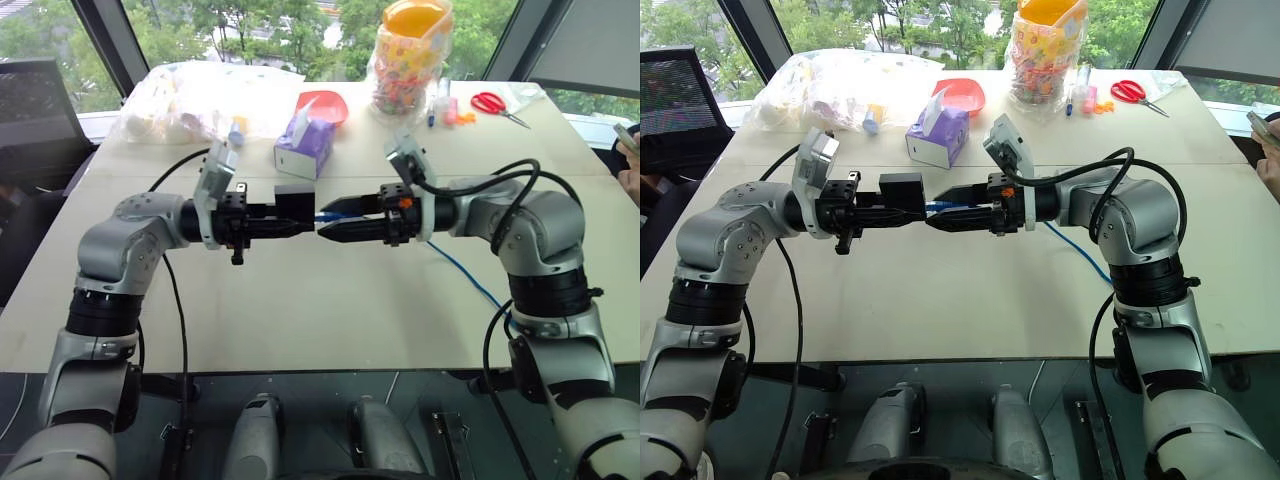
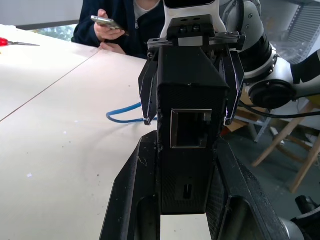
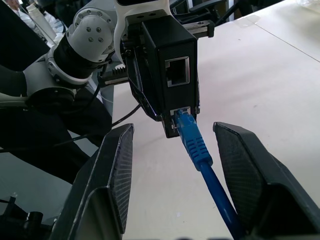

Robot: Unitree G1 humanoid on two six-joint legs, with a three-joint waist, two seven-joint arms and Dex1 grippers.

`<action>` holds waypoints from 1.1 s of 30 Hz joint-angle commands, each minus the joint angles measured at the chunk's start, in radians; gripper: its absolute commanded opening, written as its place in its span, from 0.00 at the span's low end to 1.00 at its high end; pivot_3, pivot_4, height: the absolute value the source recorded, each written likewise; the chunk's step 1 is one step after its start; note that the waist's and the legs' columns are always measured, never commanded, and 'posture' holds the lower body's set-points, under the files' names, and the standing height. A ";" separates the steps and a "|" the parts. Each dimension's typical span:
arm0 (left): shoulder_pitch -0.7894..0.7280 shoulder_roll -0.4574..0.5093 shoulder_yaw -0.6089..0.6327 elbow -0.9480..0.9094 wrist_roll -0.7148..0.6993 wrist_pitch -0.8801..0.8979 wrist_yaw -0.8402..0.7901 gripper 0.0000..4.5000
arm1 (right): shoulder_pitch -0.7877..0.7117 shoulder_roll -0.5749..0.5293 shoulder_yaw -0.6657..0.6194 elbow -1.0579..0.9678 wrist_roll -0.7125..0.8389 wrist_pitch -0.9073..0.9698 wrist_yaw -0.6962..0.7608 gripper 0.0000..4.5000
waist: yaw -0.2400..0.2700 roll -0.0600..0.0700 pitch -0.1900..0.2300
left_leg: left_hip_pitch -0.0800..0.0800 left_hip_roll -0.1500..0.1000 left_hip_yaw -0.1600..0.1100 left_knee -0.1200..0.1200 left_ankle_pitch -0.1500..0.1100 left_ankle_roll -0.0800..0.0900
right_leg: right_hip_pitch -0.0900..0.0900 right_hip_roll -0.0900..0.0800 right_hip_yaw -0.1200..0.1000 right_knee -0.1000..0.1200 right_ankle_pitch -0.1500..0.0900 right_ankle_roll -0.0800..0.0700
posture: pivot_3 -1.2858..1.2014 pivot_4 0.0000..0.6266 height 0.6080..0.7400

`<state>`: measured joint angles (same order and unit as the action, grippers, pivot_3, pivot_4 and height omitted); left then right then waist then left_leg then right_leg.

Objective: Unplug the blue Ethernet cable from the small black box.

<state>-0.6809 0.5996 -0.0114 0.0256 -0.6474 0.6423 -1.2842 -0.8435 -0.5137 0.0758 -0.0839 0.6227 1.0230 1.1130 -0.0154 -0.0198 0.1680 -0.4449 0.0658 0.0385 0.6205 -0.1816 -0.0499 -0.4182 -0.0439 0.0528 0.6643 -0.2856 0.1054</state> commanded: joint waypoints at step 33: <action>0.096 -0.012 -0.009 0.006 0.135 -0.174 0.109 0.12 | 0.001 -0.058 0.027 0.492 -0.386 -0.585 -0.249 0.01 | 0.000 -0.001 0.000 | 0.001 0.000 0.001 0.001 0.000 0.000 | 0.001 0.000 0.001 -0.001 -0.001 -0.003 | 0.52 0.24 0.96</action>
<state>-0.5768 0.6088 0.0088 0.0040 -0.5764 0.5478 -1.2133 -0.8144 -0.5904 0.1118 0.3471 0.2902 0.5144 0.9366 -0.0152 -0.0203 0.1683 -0.4443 0.0659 0.0397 0.6228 -0.1816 -0.0499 -0.4170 -0.0443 0.0533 0.6637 -0.2870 0.1027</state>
